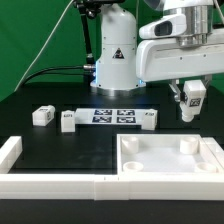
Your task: Assemble one leg
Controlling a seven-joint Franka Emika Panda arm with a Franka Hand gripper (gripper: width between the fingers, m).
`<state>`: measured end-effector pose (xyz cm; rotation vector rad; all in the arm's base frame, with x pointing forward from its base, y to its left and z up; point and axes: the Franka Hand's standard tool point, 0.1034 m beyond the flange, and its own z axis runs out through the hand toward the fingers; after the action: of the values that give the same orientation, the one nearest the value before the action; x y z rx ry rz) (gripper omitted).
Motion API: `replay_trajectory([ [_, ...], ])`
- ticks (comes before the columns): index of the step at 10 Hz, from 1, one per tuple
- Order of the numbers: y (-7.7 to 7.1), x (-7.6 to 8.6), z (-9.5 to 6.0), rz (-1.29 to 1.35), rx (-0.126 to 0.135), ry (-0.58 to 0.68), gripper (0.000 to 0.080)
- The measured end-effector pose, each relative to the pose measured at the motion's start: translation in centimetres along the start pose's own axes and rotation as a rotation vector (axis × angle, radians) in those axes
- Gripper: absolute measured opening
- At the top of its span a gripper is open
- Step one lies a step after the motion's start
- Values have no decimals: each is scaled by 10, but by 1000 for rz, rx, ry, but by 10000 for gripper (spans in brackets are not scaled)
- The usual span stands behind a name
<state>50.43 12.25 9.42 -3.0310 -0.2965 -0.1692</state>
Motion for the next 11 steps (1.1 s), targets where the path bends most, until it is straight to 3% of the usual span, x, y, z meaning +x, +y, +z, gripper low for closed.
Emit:
replay_trajectory([
  [2,20,37,8,-40,14,-3,289],
  [9,15,32,8,-37,14,-3,289],
  [11,14,55,-1,-41,22,-11,289],
])
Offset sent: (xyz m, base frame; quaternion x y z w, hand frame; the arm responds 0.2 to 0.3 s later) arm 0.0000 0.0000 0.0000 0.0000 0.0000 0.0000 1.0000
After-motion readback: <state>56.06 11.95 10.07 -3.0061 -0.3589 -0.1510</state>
